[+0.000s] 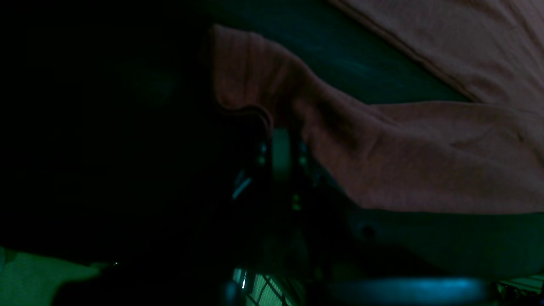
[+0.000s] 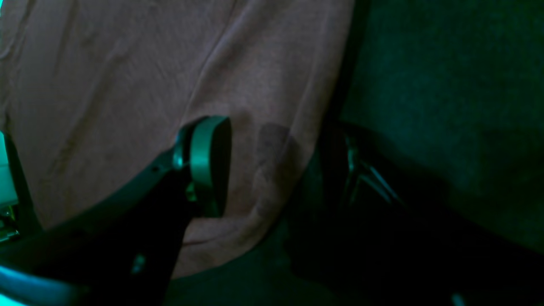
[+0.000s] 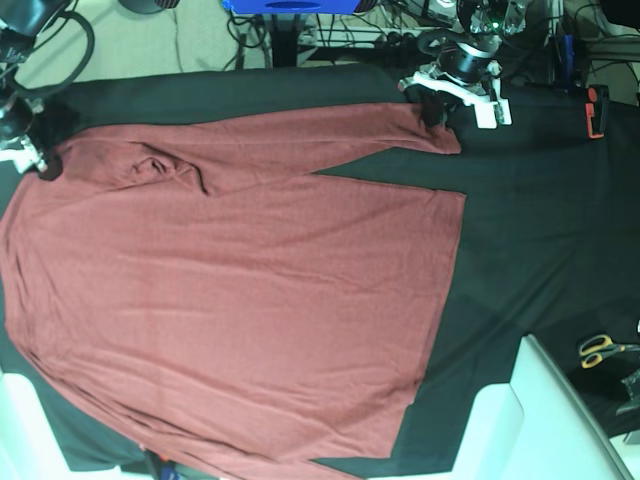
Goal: Fold the T-shirt properly
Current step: 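Lift the shoulder edges and drag them toward the hem with both grippers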
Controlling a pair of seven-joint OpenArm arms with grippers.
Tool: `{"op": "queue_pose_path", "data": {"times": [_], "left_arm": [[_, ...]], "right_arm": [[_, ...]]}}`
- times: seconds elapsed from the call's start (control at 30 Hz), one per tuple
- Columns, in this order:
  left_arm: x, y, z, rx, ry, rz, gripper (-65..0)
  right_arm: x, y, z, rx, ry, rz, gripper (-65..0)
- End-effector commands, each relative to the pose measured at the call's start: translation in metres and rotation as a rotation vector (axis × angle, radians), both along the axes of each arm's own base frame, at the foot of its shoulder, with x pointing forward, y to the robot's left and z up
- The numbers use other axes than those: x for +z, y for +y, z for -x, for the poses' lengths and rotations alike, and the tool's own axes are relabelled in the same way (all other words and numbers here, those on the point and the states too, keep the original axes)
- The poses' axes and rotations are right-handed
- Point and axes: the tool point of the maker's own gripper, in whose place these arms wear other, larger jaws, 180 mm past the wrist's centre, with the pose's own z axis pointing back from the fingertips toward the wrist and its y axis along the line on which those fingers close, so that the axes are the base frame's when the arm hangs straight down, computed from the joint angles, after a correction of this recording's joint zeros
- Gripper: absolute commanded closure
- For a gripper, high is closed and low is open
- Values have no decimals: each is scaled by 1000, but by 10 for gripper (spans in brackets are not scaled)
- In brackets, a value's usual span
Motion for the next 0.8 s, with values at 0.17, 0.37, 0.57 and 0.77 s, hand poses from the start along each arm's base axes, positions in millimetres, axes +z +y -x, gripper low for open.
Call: {"op": "queue_pose_path", "data": {"times": [0.17, 0.37, 0.57, 0.77], "left_arm": [[6, -5, 1, -30, 10, 6, 0], [9, -9, -1, -38, 1, 11, 0], [30, -17, -17, -69, -42, 22, 0], [42, -29, -44, -136, -29, 36, 0]], "right_arm": [[1, -4, 0, 12, 19, 12, -17], [3, -5, -2, 13, 13, 18, -3], [15, -13, -9, 19, -10, 54, -3], [29, -15, -25, 40, -5, 49, -2]]}}
